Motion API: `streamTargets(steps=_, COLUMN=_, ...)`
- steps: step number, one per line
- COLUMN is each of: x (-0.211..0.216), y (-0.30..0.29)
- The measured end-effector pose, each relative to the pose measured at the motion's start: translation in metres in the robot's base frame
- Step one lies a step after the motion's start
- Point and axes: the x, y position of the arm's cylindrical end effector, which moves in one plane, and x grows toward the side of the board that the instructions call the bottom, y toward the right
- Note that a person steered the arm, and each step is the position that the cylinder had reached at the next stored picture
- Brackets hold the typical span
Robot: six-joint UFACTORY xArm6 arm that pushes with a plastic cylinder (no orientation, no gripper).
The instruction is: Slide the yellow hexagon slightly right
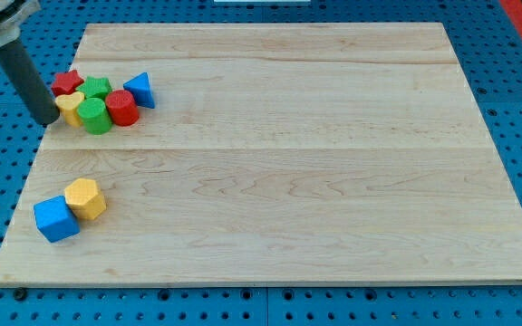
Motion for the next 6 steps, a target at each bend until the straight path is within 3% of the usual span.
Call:
streamTargets(steps=2, x=0.052, y=-0.028)
streamTargets(steps=4, x=0.136, y=-0.003)
streamTargets(steps=6, x=0.109, y=0.078)
